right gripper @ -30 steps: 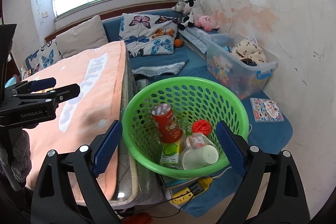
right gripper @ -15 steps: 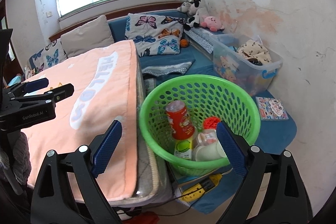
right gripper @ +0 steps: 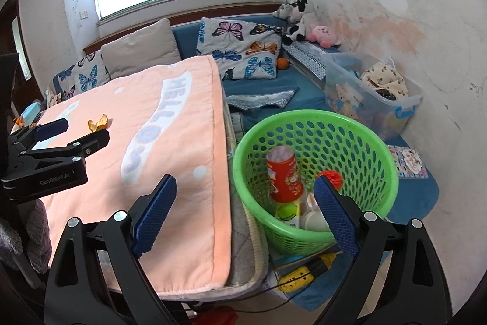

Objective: Collect trash

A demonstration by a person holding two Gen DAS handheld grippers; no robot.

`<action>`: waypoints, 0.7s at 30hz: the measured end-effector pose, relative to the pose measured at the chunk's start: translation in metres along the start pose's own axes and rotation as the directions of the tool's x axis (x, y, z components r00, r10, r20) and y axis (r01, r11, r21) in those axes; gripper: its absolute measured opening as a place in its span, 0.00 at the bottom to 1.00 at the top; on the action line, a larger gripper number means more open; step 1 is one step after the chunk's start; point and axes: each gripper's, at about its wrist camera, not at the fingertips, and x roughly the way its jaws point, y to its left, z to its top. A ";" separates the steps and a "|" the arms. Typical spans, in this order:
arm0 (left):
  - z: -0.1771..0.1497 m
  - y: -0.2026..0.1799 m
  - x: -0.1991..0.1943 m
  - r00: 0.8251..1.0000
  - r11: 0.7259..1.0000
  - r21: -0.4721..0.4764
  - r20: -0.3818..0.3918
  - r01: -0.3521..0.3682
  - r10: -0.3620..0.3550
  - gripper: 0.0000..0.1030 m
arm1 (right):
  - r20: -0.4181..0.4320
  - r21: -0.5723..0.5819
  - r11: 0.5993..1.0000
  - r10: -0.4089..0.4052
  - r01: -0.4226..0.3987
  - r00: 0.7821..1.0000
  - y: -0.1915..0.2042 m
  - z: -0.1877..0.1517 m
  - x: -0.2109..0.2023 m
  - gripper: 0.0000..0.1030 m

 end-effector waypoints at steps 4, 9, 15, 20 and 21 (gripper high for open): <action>-0.003 0.013 -0.002 1.000 1.000 -0.025 0.000 -0.016 0.016 0.91 | 0.003 -0.001 1.000 0.013 -0.013 1.000 0.003 0.001 0.001 0.89; -0.009 0.026 -0.006 0.999 0.998 -0.043 0.000 -0.037 0.037 0.91 | 0.010 -0.002 1.000 0.025 -0.025 1.000 0.007 0.002 0.001 0.89; -0.014 0.033 -0.010 0.998 0.997 -0.047 0.005 -0.055 0.055 0.91 | 0.014 -0.016 0.999 0.030 -0.030 0.999 0.014 0.004 0.001 0.89; -0.015 0.037 -0.014 0.998 0.996 -0.060 0.011 -0.066 0.067 0.91 | 0.018 -0.019 0.999 0.033 -0.033 0.999 0.016 0.004 0.001 0.90; -0.016 0.038 -0.015 0.997 0.996 -0.061 0.014 -0.069 0.070 0.91 | 0.019 -0.018 0.999 0.034 -0.034 0.999 0.015 0.004 0.001 0.90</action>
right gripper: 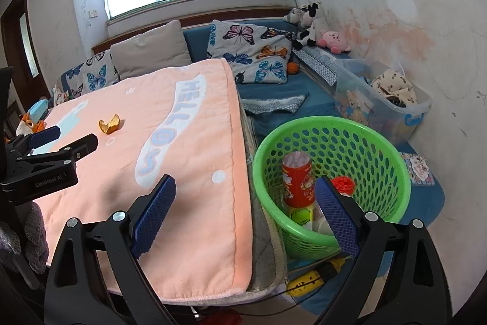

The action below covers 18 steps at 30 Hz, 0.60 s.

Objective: Collect trash

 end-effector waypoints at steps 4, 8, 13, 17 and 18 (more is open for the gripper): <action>0.000 0.001 -0.002 1.000 1.000 -0.002 0.008 -0.014 0.014 0.91 | -0.002 -0.001 1.000 0.003 -0.003 1.000 0.001 0.000 0.000 0.90; -0.001 0.001 -0.005 1.000 1.000 -0.001 0.014 -0.023 0.023 0.91 | -0.001 -0.001 1.000 0.008 -0.008 1.000 0.003 0.000 -0.001 0.90; -0.002 0.001 -0.007 0.999 0.999 -0.002 0.018 -0.034 0.034 0.91 | 0.000 0.000 1.000 0.010 -0.010 1.000 0.004 0.000 -0.001 0.90; -0.003 0.002 -0.007 0.999 0.999 -0.008 0.017 -0.040 0.040 0.91 | -0.002 -0.001 1.000 0.014 -0.014 1.000 0.007 0.001 0.000 0.90; -0.003 0.003 -0.007 0.999 0.999 -0.009 0.017 -0.042 0.042 0.91 | -0.002 -0.002 1.000 0.016 -0.016 1.000 0.008 0.001 0.001 0.90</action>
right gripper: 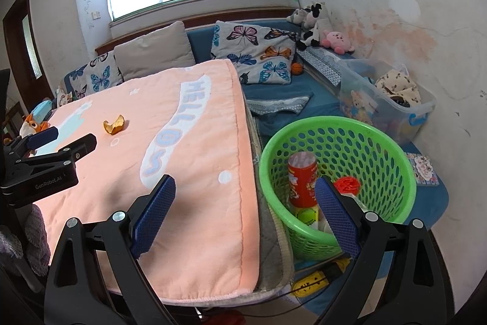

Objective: Collect trash

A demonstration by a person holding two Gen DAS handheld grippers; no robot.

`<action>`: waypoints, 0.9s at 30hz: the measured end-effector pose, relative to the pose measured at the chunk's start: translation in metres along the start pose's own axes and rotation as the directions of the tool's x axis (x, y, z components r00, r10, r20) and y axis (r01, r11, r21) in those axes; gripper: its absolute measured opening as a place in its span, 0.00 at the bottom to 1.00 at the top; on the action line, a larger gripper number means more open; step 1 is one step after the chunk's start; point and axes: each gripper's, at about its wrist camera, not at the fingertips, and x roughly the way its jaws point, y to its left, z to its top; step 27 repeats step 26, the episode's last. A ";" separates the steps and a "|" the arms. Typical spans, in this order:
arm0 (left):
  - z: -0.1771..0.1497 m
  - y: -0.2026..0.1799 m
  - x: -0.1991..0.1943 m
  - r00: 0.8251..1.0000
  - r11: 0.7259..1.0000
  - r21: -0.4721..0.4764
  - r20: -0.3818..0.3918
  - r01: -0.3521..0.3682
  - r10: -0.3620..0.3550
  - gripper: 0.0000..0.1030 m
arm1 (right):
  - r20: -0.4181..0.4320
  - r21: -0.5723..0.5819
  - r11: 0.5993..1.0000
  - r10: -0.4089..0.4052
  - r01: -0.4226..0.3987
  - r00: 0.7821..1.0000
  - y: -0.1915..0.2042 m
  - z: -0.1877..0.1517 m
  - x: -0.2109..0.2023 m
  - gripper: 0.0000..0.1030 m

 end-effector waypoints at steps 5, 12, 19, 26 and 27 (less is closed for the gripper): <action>-0.002 0.005 0.001 1.000 1.000 -0.015 -0.002 -0.007 0.007 0.91 | -0.002 -0.005 1.000 0.009 -0.009 1.000 0.005 0.001 0.002 0.90; -0.003 0.010 0.000 1.000 1.000 -0.026 0.002 -0.015 0.015 0.91 | 0.003 -0.013 1.000 0.019 -0.019 1.000 0.009 0.000 0.003 0.90; -0.006 0.016 -0.001 1.000 0.999 -0.041 0.001 -0.025 0.026 0.91 | -0.001 -0.028 0.999 0.035 -0.035 0.999 0.016 0.000 0.007 0.90; -0.008 0.020 -0.001 0.999 0.998 -0.054 -0.001 -0.034 0.034 0.91 | 0.000 -0.033 0.999 0.041 -0.041 0.999 0.019 0.000 0.008 0.90; -0.008 0.020 -0.001 0.999 0.998 -0.054 -0.001 -0.034 0.034 0.91 | 0.000 -0.033 0.999 0.041 -0.041 0.999 0.019 0.000 0.008 0.90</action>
